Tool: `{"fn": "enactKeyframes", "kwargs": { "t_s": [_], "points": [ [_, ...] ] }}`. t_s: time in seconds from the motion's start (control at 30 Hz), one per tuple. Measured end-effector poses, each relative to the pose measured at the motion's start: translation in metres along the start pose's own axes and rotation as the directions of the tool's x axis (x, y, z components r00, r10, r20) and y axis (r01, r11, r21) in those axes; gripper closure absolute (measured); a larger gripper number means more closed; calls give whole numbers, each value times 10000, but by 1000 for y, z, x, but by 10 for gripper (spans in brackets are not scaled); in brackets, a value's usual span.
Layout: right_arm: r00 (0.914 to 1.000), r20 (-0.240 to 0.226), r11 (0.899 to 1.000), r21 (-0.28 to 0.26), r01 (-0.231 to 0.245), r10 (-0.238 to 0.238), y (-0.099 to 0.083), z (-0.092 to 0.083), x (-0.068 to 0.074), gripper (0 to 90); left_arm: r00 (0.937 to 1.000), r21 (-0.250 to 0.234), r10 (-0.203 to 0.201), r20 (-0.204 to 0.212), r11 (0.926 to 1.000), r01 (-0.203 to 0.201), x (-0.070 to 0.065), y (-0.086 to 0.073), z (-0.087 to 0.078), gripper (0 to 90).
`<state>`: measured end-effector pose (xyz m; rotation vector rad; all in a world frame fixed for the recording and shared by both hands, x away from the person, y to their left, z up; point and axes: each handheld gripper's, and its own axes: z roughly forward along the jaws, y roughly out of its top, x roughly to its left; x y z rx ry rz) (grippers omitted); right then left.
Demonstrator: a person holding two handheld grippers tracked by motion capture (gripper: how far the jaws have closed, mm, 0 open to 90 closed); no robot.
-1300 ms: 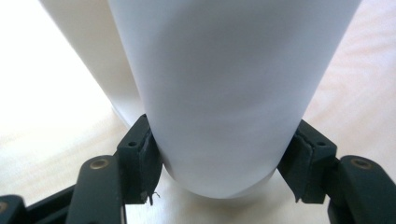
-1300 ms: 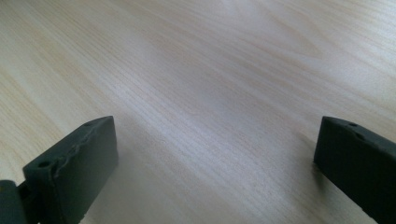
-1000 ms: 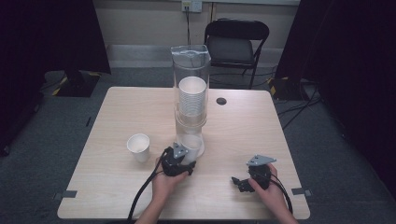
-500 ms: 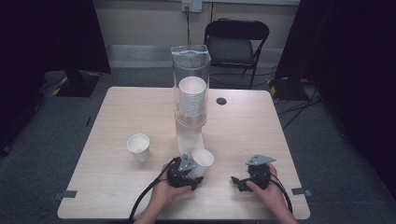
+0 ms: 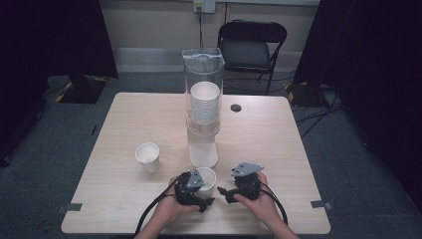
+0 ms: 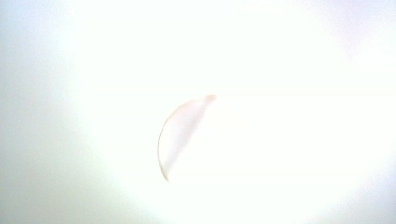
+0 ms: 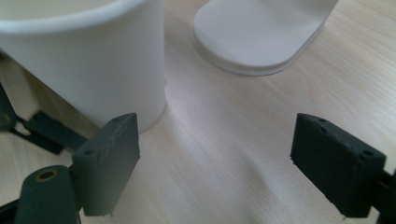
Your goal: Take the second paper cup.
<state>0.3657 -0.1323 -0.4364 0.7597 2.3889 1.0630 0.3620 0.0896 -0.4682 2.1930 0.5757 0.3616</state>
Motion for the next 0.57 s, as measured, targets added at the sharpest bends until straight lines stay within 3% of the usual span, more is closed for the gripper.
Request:
{"fn": "enactKeyframes", "kwargs": {
  "t_s": [0.07, 0.2, 0.23, 0.27, 0.37, 0.57],
  "points": [
    [9997, 122, 9990, 412, 194, -199, -4, 3, 1, 157, 10000, -9, -27, 57, 10000, 27, 0, -3, -3, 158],
    [9999, 122, 9961, 882, -61, 51, -18, 2, -6, 145, 9999, 86, 144, -12, 9999, -144, 6, -13, -15, 152],
    [9999, 100, 9950, 997, -107, 97, -22, 1, -8, 145, 10000, -133, -67, 6, 9999, 67, 7, -18, -17, 152],
    [9999, 122, 9944, 1047, -104, 92, -25, 1, -10, 140, 10000, 61, 3, -95, 10000, -2, 10, -20, -22, 151],
    [9980, -62, 9948, 806, -625, 632, -32, 0, -15, 133, 9999, 13, 38, -113, 10000, -38, 15, -28, -31, 146],
    [9979, -40, 9967, 506, -637, 639, -35, 2, -15, 88, 9999, 0, 20, -149, 10000, -20, 16, -31, -34, 144]
  ]
}}
